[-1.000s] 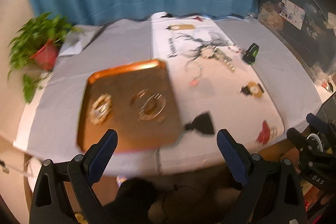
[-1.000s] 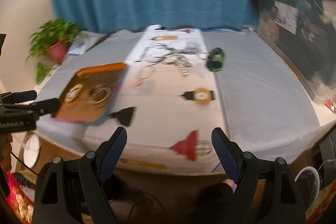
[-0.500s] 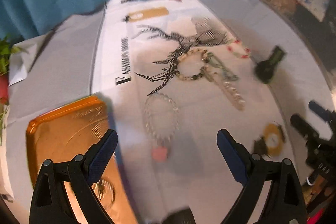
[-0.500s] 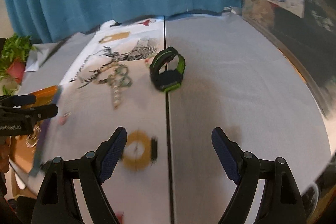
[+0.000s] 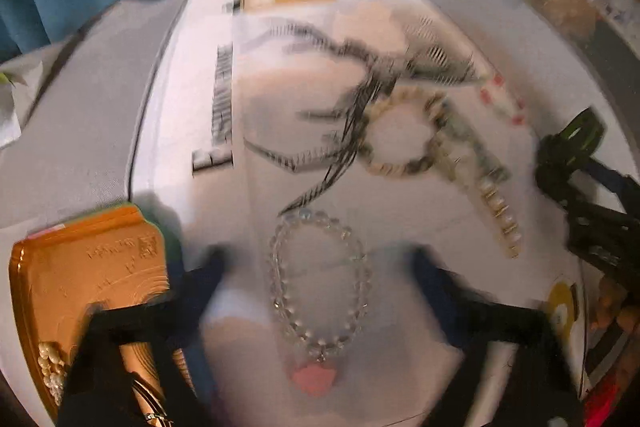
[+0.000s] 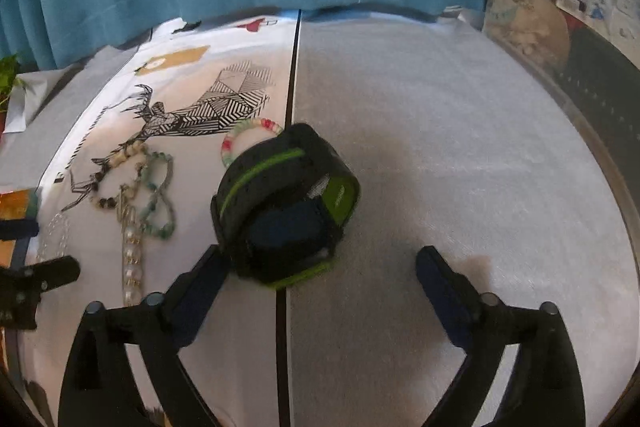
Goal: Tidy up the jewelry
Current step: 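Grasp the black-green smartwatch with the right tool while the left tool grasps a beaded pin, then carry the watch and pin over the copper tray and open both tools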
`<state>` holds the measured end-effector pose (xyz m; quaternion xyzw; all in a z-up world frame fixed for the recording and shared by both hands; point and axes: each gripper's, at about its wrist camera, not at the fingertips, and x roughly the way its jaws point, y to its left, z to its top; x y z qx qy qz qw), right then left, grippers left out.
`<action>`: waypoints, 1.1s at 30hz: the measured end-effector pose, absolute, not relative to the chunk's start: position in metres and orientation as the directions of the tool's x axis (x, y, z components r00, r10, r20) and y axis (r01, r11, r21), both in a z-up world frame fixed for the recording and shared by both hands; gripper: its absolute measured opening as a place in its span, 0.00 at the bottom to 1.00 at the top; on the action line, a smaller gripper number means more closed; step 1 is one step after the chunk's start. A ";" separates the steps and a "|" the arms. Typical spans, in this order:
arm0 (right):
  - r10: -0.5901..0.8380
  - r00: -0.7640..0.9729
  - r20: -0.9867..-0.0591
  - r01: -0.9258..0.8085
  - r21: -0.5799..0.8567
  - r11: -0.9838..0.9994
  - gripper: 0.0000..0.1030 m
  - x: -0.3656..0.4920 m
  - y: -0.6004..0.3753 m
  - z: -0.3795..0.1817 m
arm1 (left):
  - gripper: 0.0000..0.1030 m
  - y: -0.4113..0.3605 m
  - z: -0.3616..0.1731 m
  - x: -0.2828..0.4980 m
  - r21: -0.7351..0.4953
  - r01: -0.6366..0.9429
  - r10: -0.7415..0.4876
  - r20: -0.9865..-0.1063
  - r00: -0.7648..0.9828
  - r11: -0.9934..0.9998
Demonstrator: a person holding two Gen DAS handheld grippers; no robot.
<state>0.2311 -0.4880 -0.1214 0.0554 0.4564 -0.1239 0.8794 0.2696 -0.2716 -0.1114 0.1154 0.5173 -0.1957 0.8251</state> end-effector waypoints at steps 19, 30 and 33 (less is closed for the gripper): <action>-0.135 0.669 -0.731 0.225 0.027 0.974 0.53 0.160 -0.458 -0.059 | 0.05 -0.240 -0.025 0.202 -0.086 0.527 -0.356 -0.827 0.436 0.846; -0.098 0.718 -0.689 0.173 0.041 0.984 0.53 0.067 -0.416 0.004 | 0.05 -0.188 0.029 0.115 -0.106 0.517 -0.394 -0.780 0.487 0.850; -0.083 0.724 -0.684 0.160 0.051 0.986 0.53 0.035 -0.399 0.015 | 0.05 -0.170 0.038 0.079 -0.113 0.520 -0.404 -0.771 0.491 0.847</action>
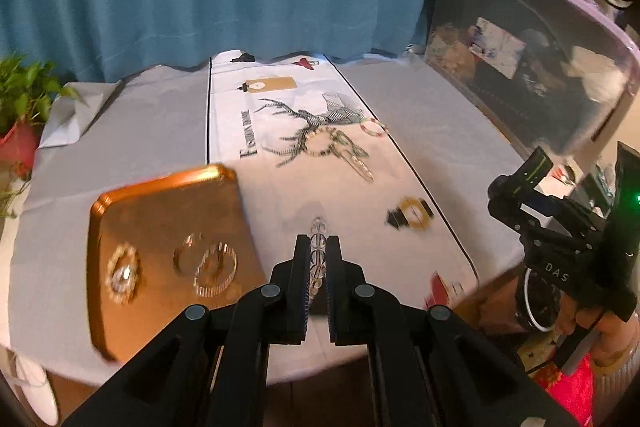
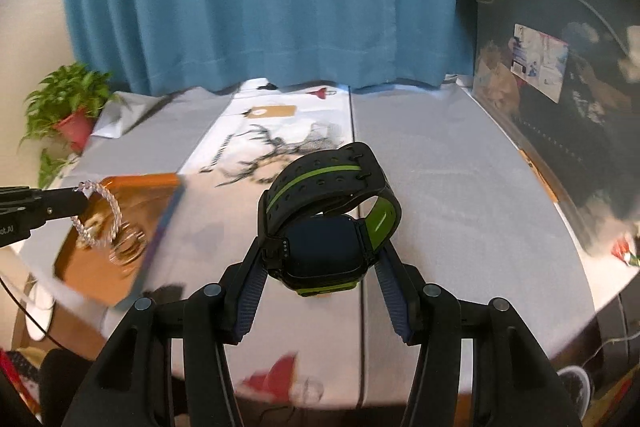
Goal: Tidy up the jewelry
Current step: 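Carry the watch and pin over the copper tray and open both tools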
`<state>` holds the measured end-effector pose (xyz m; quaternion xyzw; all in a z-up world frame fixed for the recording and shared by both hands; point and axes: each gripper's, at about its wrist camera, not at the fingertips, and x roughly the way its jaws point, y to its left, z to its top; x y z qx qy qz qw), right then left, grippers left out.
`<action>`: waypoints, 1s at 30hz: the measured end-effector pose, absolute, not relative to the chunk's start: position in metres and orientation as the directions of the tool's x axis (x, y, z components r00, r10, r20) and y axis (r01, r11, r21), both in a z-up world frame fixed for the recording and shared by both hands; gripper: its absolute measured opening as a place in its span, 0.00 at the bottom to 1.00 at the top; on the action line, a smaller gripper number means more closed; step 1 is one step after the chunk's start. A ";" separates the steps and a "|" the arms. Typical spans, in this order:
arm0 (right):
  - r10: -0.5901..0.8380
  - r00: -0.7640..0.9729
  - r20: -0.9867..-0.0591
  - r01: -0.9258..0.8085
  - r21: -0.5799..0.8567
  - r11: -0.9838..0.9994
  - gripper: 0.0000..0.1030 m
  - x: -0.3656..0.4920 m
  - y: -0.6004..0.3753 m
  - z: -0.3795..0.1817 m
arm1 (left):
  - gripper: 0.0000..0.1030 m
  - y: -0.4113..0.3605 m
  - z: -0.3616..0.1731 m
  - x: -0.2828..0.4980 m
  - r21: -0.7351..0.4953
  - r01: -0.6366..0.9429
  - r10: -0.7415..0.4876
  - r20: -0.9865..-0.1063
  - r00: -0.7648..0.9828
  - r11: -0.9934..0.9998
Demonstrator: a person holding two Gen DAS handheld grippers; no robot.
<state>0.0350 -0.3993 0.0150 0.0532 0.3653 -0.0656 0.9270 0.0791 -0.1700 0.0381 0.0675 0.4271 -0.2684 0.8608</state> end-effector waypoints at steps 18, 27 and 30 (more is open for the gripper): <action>0.083 0.709 -0.700 -0.030 0.088 0.996 0.53 -0.133 -0.283 0.036 | 0.05 -0.079 0.057 -0.082 -0.153 0.476 -0.423 -0.732 0.533 0.866; 0.131 0.693 -0.709 -0.092 0.094 0.991 0.53 -0.167 -0.251 0.038 | 0.05 -0.060 0.047 -0.116 -0.171 0.463 -0.425 -0.737 0.526 0.870; 0.143 0.685 -0.714 -0.105 0.097 0.990 0.53 -0.170 -0.243 0.037 | 0.05 -0.055 0.047 -0.121 -0.171 0.455 -0.421 -0.734 0.533 0.874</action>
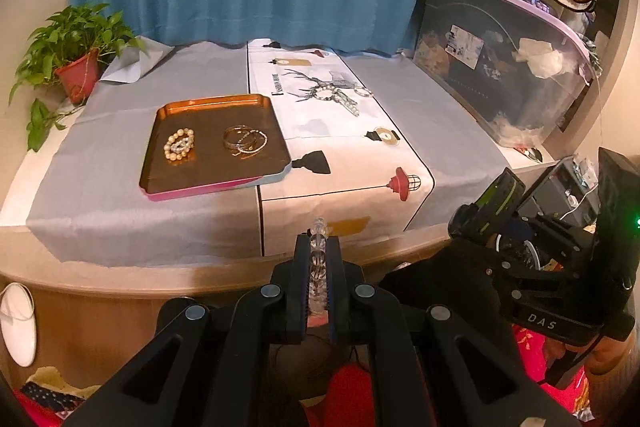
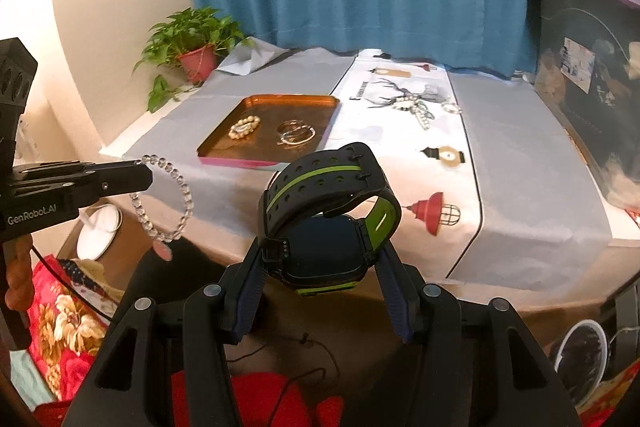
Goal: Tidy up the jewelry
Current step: 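Carry the watch and pin over the copper tray and open both tools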
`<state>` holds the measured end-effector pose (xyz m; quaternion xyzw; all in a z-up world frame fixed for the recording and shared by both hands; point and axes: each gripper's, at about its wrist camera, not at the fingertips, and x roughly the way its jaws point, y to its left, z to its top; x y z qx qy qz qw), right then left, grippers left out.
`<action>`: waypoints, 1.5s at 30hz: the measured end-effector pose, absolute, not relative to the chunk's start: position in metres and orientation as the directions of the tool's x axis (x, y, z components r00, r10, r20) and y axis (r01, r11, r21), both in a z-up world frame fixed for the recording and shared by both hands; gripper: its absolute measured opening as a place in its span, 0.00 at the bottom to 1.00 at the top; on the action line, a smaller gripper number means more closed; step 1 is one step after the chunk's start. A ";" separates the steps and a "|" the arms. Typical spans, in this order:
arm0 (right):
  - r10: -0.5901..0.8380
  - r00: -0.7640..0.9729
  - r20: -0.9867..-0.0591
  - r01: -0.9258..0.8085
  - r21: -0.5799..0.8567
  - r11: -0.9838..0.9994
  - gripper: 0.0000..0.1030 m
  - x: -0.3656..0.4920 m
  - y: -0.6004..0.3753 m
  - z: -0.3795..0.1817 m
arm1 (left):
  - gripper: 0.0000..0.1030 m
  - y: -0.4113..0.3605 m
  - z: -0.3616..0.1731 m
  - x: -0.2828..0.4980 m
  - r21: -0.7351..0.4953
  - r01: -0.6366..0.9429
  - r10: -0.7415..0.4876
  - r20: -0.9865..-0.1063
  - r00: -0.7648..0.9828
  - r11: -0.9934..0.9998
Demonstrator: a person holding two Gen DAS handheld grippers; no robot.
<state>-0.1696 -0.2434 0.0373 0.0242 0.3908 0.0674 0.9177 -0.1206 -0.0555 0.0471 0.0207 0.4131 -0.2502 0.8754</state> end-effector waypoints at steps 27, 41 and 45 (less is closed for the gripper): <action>0.179 0.627 -0.758 -0.198 0.068 0.978 0.53 -0.088 -0.199 0.025 | 0.05 -0.021 0.056 -0.048 -0.168 0.397 -0.391 -0.705 0.592 0.902; 0.214 0.614 -0.760 -0.239 0.079 0.968 0.53 0.027 -0.171 0.009 | 0.05 -0.007 0.042 0.053 -0.167 0.354 -0.364 -0.697 0.617 0.920; 0.226 0.585 -0.779 -0.243 0.098 0.965 0.53 0.060 -0.166 -0.006 | 0.05 -0.005 0.028 0.080 -0.167 0.337 -0.350 -0.711 0.610 0.927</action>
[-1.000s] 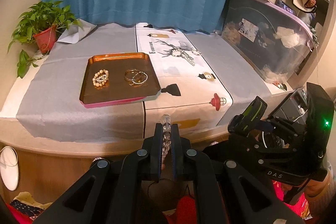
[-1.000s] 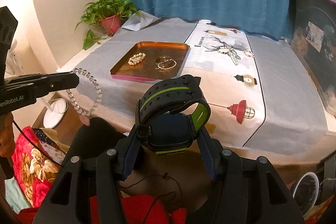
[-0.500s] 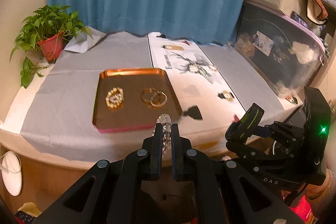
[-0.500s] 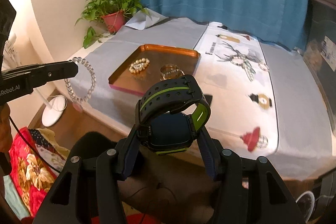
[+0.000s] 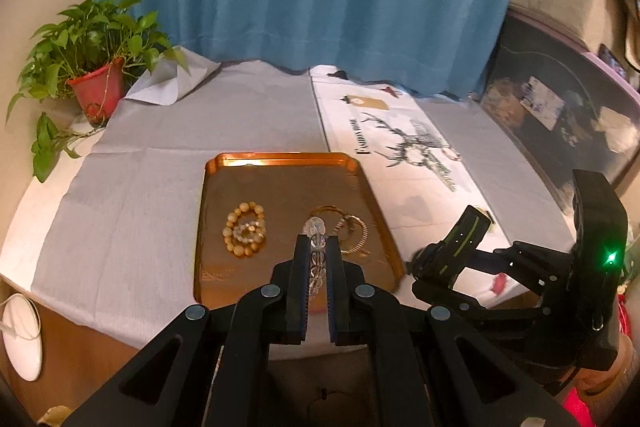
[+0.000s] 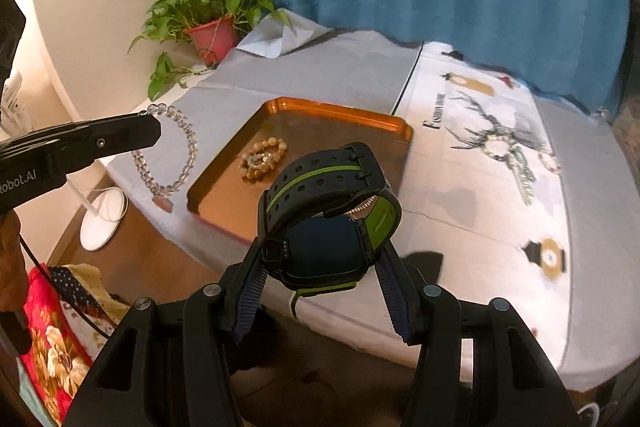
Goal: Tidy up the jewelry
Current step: 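Carry the watch and pin over the copper tray and open both tools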
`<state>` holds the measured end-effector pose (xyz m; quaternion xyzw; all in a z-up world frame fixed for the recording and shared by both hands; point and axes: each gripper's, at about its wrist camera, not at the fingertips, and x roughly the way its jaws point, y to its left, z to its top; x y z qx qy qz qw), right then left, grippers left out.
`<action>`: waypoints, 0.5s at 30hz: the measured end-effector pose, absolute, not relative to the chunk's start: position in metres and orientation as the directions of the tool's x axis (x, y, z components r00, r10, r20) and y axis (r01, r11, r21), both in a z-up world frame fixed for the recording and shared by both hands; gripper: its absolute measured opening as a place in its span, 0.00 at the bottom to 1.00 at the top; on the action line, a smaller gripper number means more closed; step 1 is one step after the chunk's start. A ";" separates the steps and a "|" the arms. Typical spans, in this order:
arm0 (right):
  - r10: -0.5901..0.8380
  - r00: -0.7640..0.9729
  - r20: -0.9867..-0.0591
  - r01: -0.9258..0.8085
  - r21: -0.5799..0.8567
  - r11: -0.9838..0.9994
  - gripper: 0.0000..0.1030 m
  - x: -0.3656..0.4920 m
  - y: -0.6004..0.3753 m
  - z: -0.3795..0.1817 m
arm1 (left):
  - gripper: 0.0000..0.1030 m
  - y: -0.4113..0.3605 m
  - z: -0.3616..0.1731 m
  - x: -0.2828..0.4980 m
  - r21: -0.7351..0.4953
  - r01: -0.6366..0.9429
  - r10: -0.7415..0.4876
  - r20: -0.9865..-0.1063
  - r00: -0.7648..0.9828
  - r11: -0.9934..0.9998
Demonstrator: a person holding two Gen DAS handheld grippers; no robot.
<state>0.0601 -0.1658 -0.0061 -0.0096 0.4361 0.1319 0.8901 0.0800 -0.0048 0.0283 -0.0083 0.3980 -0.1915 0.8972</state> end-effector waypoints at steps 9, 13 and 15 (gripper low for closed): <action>0.237 0.522 -0.819 -0.244 0.123 0.962 0.53 0.116 -0.155 -0.043 | 0.05 -0.007 -0.017 0.133 -0.151 0.311 -0.310 -0.763 0.568 0.939; 0.234 0.487 -0.842 -0.250 0.123 0.961 0.53 0.133 -0.150 -0.059 | 0.05 -0.008 -0.034 0.152 -0.132 0.300 -0.285 -0.782 0.554 0.945; 0.228 0.472 -0.852 -0.250 0.119 0.961 0.53 0.140 -0.148 -0.066 | 0.05 -0.007 -0.041 0.160 -0.128 0.292 -0.276 -0.788 0.550 0.948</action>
